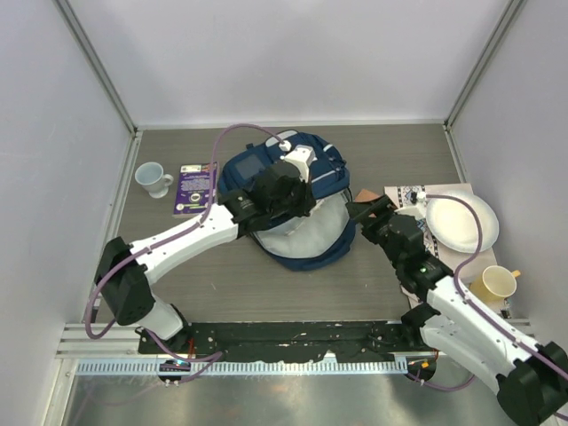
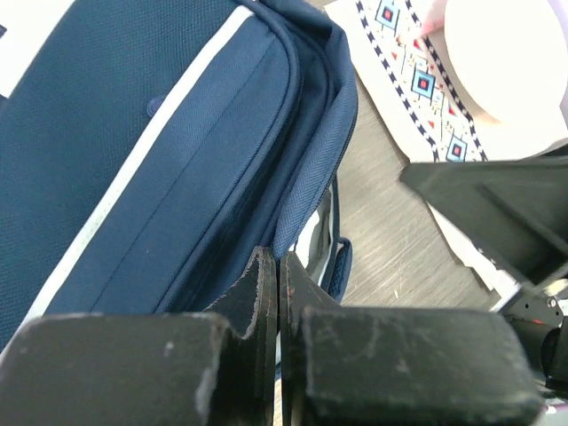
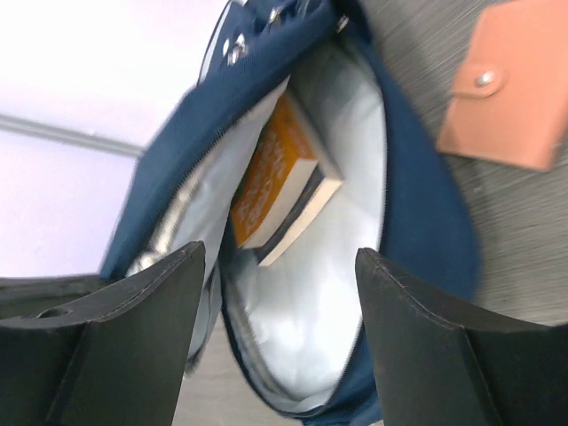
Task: Pack the student bag
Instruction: Place the book in the student bag.
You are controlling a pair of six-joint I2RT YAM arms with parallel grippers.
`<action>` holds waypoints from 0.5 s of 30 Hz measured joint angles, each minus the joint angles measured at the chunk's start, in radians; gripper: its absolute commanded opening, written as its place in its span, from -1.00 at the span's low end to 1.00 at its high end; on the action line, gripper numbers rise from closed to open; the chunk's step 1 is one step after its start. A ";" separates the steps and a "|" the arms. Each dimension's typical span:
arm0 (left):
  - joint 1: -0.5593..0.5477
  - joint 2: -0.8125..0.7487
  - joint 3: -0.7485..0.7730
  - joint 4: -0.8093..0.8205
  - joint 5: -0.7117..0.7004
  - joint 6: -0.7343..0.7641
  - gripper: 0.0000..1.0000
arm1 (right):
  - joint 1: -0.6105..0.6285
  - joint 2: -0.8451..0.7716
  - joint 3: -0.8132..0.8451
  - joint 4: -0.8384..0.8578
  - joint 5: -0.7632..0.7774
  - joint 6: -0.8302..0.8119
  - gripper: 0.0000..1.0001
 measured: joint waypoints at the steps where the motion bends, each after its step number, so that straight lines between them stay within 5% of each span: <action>1: 0.000 0.003 -0.013 0.010 0.007 -0.008 -1.00 | -0.001 -0.034 0.000 -0.042 0.036 -0.010 0.54; 9: -0.001 0.136 -0.086 0.075 0.101 -0.068 -0.94 | -0.005 -0.108 0.065 -0.212 0.214 -0.080 0.64; 10: -0.002 0.158 -0.087 0.079 0.111 -0.074 -0.66 | -0.006 -0.098 0.084 -0.222 0.222 -0.089 0.64; 12: -0.003 0.190 -0.092 0.084 0.137 -0.082 -0.51 | -0.006 -0.079 0.119 -0.230 0.232 -0.103 0.64; 15: -0.002 0.198 -0.105 0.084 0.145 -0.095 0.05 | -0.007 -0.050 0.163 -0.236 0.230 -0.124 0.64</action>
